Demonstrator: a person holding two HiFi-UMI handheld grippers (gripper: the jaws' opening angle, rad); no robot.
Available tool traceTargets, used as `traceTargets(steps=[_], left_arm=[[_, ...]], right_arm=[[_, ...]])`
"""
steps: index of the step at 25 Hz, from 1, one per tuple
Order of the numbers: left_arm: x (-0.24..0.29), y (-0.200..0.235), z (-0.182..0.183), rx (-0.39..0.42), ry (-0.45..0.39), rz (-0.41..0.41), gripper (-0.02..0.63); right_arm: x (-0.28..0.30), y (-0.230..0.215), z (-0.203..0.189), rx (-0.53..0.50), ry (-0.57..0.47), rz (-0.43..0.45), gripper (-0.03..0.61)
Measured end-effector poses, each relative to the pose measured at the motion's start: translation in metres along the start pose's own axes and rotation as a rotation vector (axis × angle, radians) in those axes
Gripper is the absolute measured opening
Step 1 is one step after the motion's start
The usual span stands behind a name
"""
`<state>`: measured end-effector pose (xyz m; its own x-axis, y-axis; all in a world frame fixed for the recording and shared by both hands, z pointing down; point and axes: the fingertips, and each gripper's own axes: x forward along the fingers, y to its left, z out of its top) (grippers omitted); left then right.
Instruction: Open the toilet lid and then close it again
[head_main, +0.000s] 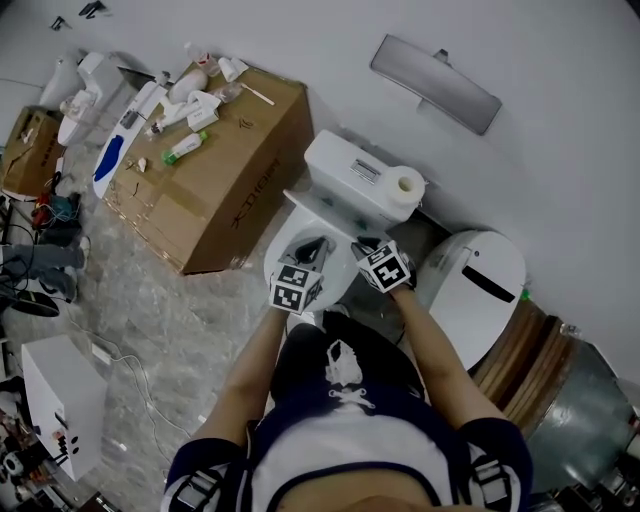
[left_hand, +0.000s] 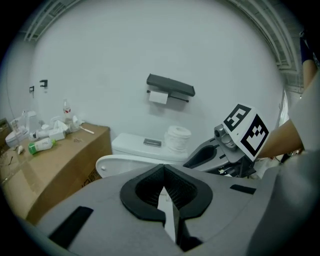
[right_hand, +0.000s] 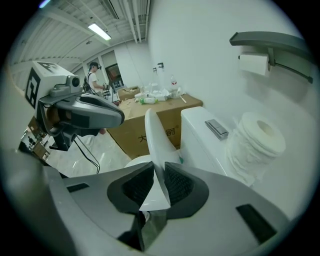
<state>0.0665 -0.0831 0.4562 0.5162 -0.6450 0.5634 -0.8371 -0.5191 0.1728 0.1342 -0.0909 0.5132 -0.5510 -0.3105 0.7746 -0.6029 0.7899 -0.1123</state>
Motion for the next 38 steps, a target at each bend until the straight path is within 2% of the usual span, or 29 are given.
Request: traceTargets(steps=[10,23,30,38], left_arm=[[0.011,-0.006,0.017,-0.006,-0.02,0.013,0.006],[0.024,-0.004,0.038,-0.047,-0.054,0.023,0.006],[0.029,-0.016,0.057,0.048,-0.073,0.017,0.006],[0.029,-0.017,0.067,0.066,-0.08,0.038,0.006]], right_arm=[[-0.006,-0.032,0.008,0.059,0.006,0.017,0.063],[-0.008,-0.077,0.017,0.15,-0.009,-0.038,0.063],[-0.008,-0.086,0.02,0.143,-0.004,-0.075,0.061],[-0.006,-0.106,0.017,0.086,0.025,-0.23,0.052]])
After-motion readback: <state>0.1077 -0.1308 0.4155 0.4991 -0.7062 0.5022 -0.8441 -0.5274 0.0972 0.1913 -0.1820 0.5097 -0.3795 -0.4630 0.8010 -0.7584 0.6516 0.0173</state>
